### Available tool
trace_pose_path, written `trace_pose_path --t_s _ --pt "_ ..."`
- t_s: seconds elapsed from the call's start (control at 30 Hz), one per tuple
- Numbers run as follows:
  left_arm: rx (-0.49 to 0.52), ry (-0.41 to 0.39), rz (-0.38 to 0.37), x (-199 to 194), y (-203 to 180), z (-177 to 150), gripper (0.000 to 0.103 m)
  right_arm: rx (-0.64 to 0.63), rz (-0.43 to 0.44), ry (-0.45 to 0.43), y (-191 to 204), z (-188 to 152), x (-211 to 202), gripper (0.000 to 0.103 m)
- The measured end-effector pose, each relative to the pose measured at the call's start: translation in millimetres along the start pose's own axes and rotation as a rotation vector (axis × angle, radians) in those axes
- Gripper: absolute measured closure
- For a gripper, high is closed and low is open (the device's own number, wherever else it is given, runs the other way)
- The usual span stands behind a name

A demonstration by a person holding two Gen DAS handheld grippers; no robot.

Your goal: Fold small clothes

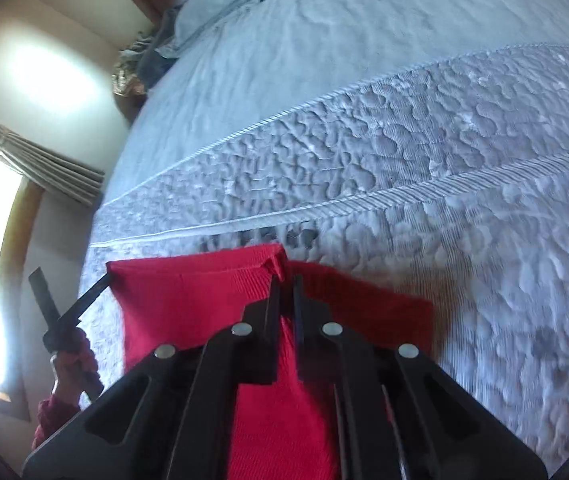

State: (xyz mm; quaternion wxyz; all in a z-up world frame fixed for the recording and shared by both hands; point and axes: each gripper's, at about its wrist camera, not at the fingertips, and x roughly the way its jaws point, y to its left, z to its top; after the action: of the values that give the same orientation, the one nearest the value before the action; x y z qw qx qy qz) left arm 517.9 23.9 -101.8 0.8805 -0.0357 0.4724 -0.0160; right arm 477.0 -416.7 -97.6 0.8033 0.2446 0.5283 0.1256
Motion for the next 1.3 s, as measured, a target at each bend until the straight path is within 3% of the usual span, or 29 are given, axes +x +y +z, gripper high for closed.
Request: trace_pose_path --t_s 0.13,0.17,0.23,0.3,0.4,0.5,0.63,0.77,1.0,1.13,1.2,1.23,1.3 --pt "0.056 0.069 0.082 39 -4 -16 0.097 0.012 -0.107 0.051 -17 -2 46 0.098" --pt "0.071 0.079 0.097 43 -6 -20 0.095 0.021 -0.137 0.059 -24 -3 54 0.093" --pt "0.104 0.066 0.117 44 -6 -27 0.089 0.036 -0.134 0.054 -31 -10 57 0.092" --pt "0.102 0.062 0.118 36 -2 -30 0.08 0.035 -0.12 0.038 -35 -16 49 0.089" --pt "0.082 0.052 0.082 6 9 -41 0.08 -0.021 -0.173 0.007 -30 -33 22 0.078" --pt "0.067 0.113 0.114 -29 27 -68 0.063 -0.07 -0.173 0.054 -24 -64 -9 0.058" --pt "-0.017 0.217 0.049 -64 61 -123 0.054 -0.072 -0.072 0.163 -24 -135 -43 0.049" --pt "-0.097 0.253 -0.033 -80 78 -161 0.051 0.013 0.014 0.22 -32 -181 -50 0.046" --pt "-0.129 0.29 -0.143 -76 61 -168 0.049 0.053 0.024 0.243 -28 -195 -32 0.046" --pt "-0.126 0.333 -0.153 -63 51 -165 0.045 0.065 0.044 0.255 -24 -192 -16 0.049" --pt "-0.139 0.339 -0.16 -59 50 -163 0.05 0.074 0.058 0.258 -21 -190 -8 0.059" --pt "-0.147 0.342 -0.175 -57 49 -162 0.069 0.084 0.066 0.261 -22 -190 -7 0.069" --pt "-0.197 0.365 -0.233 -56 48 -162 0.091 0.12 0.101 0.268 -25 -190 -3 0.087"
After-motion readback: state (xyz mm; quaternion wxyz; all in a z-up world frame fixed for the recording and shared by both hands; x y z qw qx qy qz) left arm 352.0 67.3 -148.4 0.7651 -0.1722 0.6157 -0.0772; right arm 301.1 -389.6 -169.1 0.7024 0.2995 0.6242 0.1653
